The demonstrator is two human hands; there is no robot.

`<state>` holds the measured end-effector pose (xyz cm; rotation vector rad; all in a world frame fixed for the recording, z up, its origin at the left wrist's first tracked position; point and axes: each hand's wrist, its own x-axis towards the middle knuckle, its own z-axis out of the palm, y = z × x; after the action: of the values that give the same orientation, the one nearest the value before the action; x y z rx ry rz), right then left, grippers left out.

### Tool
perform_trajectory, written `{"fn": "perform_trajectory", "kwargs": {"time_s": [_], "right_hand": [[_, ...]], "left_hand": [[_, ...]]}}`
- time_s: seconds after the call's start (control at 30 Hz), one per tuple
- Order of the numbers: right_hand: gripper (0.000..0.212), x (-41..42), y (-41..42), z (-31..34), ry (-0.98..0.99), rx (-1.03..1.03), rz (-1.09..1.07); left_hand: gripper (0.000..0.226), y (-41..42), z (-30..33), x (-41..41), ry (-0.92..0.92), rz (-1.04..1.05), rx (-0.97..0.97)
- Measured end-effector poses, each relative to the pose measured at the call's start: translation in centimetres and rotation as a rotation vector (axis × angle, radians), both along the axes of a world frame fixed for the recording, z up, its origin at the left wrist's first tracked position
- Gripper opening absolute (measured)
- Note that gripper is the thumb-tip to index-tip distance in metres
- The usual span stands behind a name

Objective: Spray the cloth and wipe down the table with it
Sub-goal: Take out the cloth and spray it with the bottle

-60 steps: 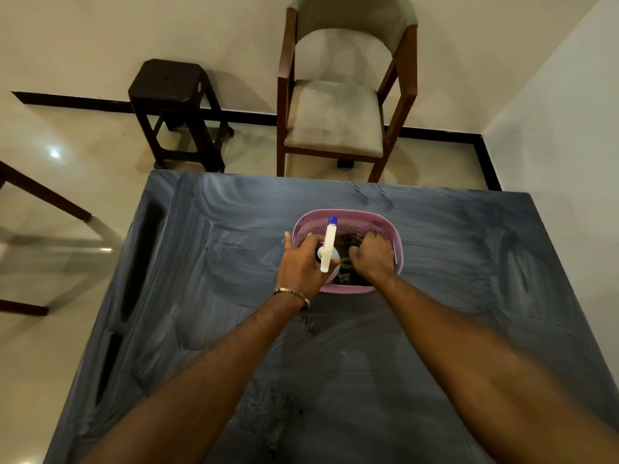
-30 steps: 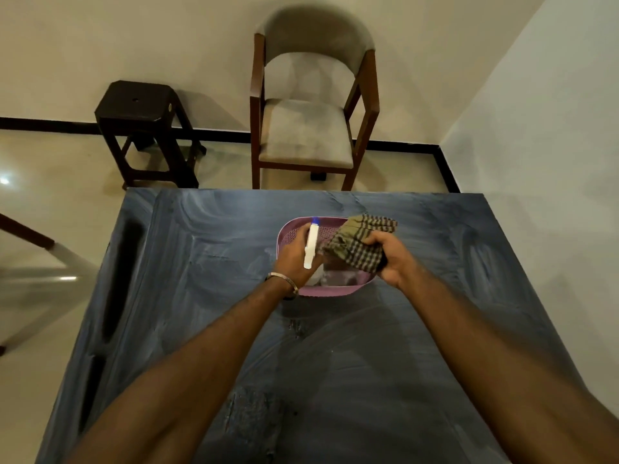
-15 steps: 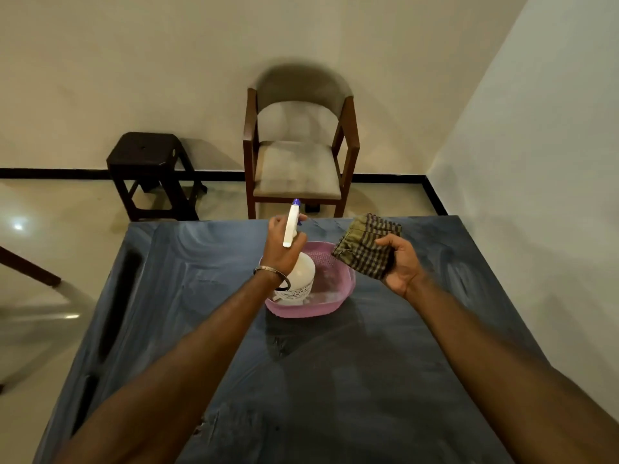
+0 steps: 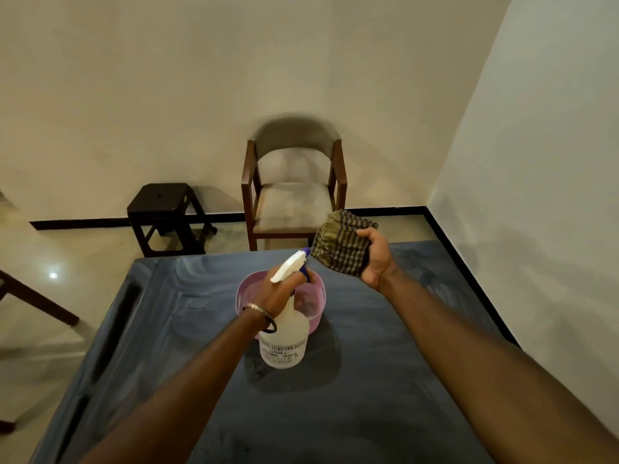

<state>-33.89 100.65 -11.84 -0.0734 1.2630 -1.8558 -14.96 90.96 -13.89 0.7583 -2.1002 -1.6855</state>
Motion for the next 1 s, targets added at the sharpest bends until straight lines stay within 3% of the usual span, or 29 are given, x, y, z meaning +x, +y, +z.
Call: {"fn": "perform_trajectory", "kwargs": {"time_s": [0.1, 0.37, 0.53, 0.7, 0.9, 1.0], "right_hand": [[0.04, -0.1, 0.7, 0.4, 0.017, 0.024, 0.017], [0.042, -0.3, 1.4, 1.3, 0.035, 0.01, 0.044], [0.043, 0.2, 0.9, 2.0, 0.038, -0.005, 0.056], [0.037, 0.8, 0.4, 2.4, 0.045, -0.021, 0.036], [0.037, 1.8, 0.4, 1.9, 0.055, -0.006, 0.059], [0.041, 2.3, 0.4, 1.9, 0.041, -0.019, 0.064]], "left_hand": [[0.018, 1.1, -0.3, 0.0, -0.079, 0.156, 0.042], [0.012, 1.5, 0.9, 1.3, -0.055, 0.075, -0.052], [0.022, 0.6, 0.9, 2.8, -0.071, 0.061, -0.069], [0.006, 1.4, 1.5, 3.6, -0.044, 0.022, -0.041], [0.012, 2.5, 2.1, 3.6, -0.035, -0.023, 0.004], [0.014, 3.3, 2.6, 3.6, -0.054, -0.029, -0.075]]}}
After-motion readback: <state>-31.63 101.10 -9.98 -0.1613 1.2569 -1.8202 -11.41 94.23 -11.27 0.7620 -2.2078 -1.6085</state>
